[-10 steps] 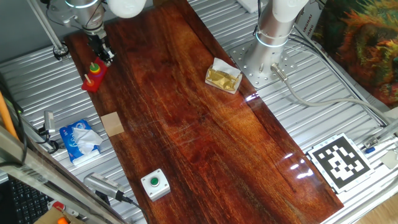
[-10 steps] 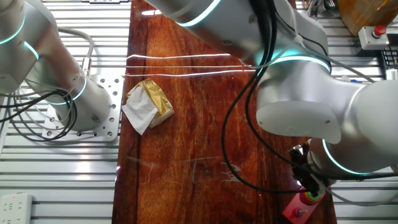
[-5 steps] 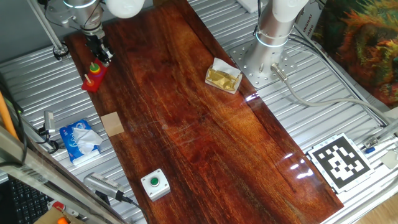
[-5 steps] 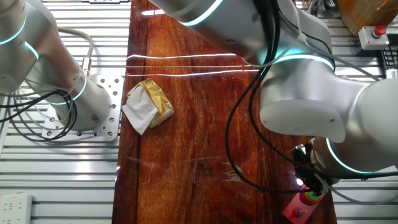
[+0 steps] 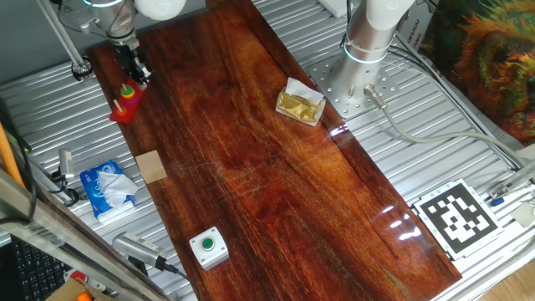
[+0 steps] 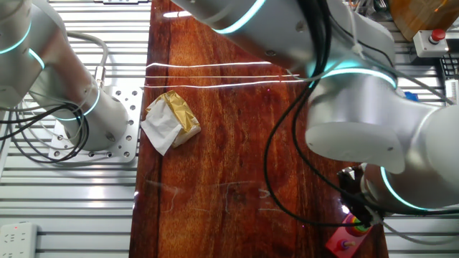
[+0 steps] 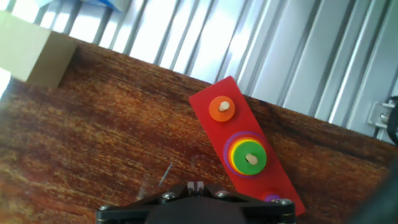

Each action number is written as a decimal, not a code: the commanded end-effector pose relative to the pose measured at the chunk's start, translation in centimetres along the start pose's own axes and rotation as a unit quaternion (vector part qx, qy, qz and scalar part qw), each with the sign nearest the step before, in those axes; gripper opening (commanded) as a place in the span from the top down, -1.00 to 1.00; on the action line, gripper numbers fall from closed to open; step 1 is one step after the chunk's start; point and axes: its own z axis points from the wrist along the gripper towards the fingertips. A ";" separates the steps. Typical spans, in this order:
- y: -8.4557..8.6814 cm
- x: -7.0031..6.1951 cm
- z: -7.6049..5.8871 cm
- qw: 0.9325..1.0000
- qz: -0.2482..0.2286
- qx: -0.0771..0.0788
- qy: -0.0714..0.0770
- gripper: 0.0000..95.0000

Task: Take out one Hanoi block and throw it aside

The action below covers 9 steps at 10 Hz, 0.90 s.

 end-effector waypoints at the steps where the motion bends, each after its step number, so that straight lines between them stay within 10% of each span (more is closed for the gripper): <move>1: 0.1 0.2 -0.1 0.995 0.091 0.028 0.003 1.00; 9: -3.7 0.1 -0.6 0.994 0.107 0.029 0.015 1.00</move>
